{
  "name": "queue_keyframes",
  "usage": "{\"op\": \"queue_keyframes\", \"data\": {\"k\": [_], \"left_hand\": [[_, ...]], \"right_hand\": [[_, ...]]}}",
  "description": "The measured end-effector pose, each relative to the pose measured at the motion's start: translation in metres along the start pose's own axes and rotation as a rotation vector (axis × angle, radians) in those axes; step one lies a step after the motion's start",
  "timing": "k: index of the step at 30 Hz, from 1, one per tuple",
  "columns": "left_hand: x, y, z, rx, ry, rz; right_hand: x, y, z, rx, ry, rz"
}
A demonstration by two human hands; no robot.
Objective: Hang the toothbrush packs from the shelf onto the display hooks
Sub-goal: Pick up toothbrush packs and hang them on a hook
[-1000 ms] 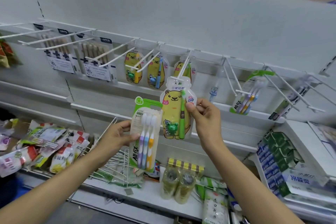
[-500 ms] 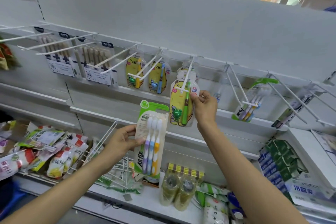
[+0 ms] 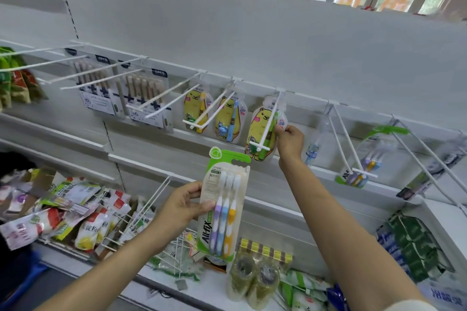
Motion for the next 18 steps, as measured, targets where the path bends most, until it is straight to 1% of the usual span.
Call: {"op": "queue_keyframes", "data": {"k": [4, 8, 10, 12, 14, 18], "left_hand": [[0.007, -0.001, 0.001, -0.004, 0.002, -0.008], [0.019, -0.002, 0.002, -0.007, -0.017, 0.007], [0.027, -0.003, 0.002, -0.013, -0.027, 0.011], [0.037, -0.004, 0.003, -0.015, -0.043, 0.010], [0.047, -0.006, 0.002, -0.005, -0.058, 0.018], [0.075, -0.011, 0.000, 0.019, -0.081, 0.026]], "right_hand": [[-0.002, -0.006, 0.007, -0.014, -0.010, 0.030], [-0.017, -0.005, 0.014, 0.027, -0.064, 0.089], [-0.030, -0.003, 0.021, 0.002, -0.071, 0.166], [-0.046, 0.001, 0.034, -0.035, -0.097, 0.193], [-0.064, 0.005, 0.053, -0.063, -0.192, 0.135], [-0.112, 0.007, 0.106, -0.086, -0.446, 0.045]]}}
Point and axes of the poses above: each hand's wrist, its own z-axis away from the middle knuckle, its own x-axis out of the palm, y = z × x, the point moved 1 cm from there along -z, towards the middle knuckle, and after that the axes turned 2 degrees about y, right-handed, at the moved point
